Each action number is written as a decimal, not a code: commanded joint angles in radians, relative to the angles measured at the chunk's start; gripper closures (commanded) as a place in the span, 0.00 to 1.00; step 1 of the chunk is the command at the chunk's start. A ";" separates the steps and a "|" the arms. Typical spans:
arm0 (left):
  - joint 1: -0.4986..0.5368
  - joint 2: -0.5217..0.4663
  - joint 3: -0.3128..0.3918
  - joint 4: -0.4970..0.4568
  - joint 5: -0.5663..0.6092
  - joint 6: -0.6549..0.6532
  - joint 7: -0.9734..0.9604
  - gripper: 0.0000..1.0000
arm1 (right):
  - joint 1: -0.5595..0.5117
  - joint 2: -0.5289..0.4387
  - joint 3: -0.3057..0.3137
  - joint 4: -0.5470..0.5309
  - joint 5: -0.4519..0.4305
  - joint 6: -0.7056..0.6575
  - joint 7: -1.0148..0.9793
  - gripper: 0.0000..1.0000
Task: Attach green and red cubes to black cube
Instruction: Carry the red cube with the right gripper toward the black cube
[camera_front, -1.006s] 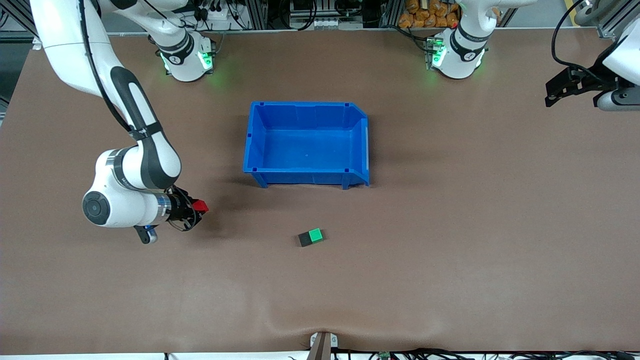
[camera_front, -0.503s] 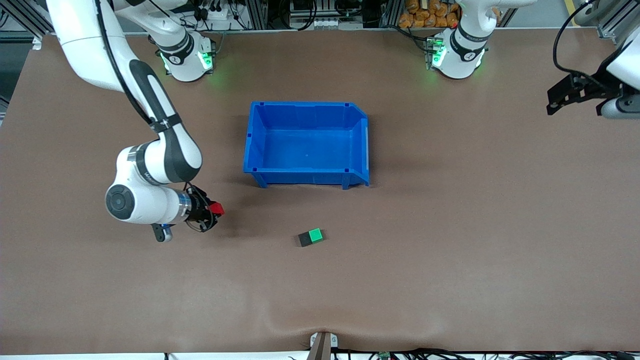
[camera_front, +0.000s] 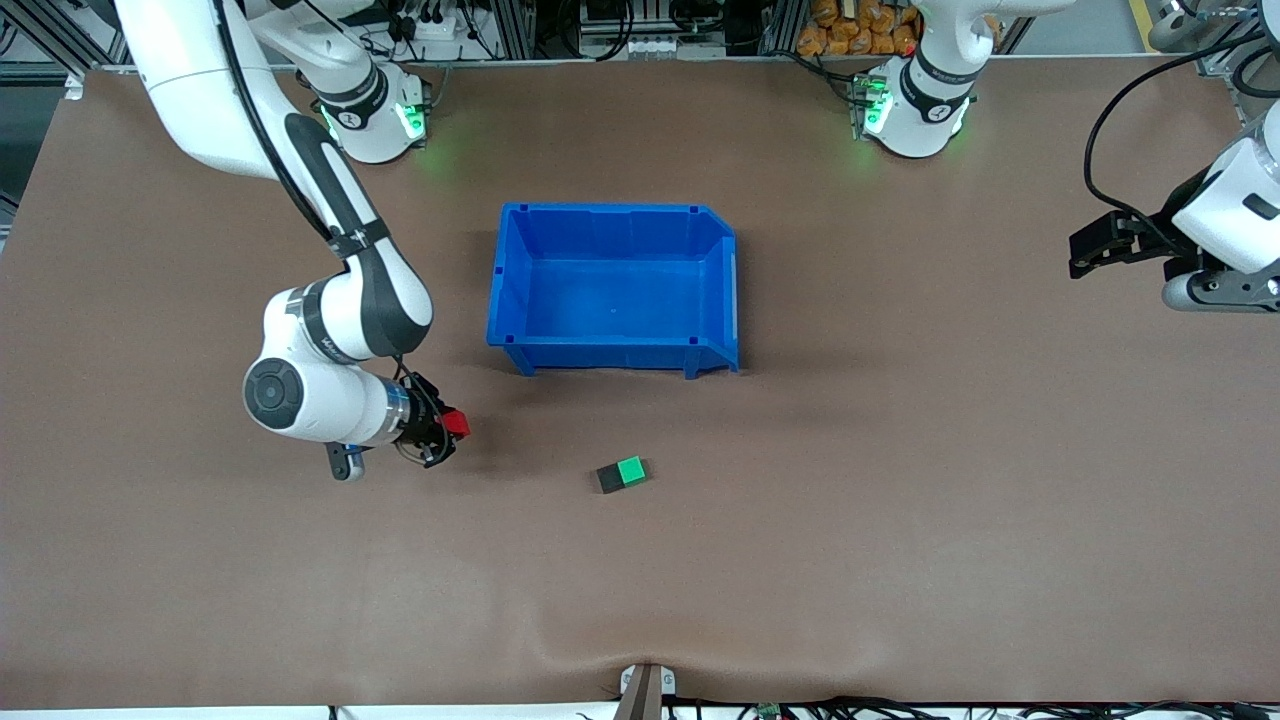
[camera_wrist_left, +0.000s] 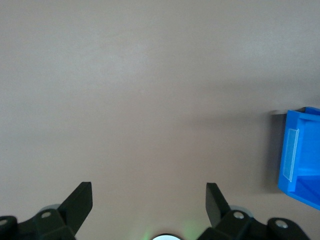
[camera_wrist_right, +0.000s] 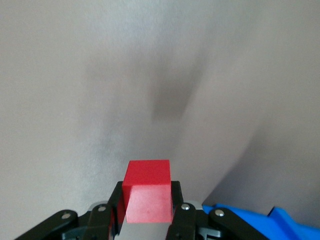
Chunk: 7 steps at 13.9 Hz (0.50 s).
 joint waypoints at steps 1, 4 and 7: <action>0.014 -0.014 0.000 0.028 -0.003 -0.013 0.008 0.00 | 0.031 0.036 -0.009 0.052 0.006 -0.002 0.069 1.00; 0.015 -0.019 0.001 0.028 -0.001 -0.013 0.009 0.00 | 0.054 0.054 -0.009 0.073 0.006 -0.001 0.136 1.00; 0.017 -0.022 0.004 0.028 -0.001 -0.035 0.007 0.00 | 0.075 0.079 -0.009 0.109 0.006 0.002 0.191 1.00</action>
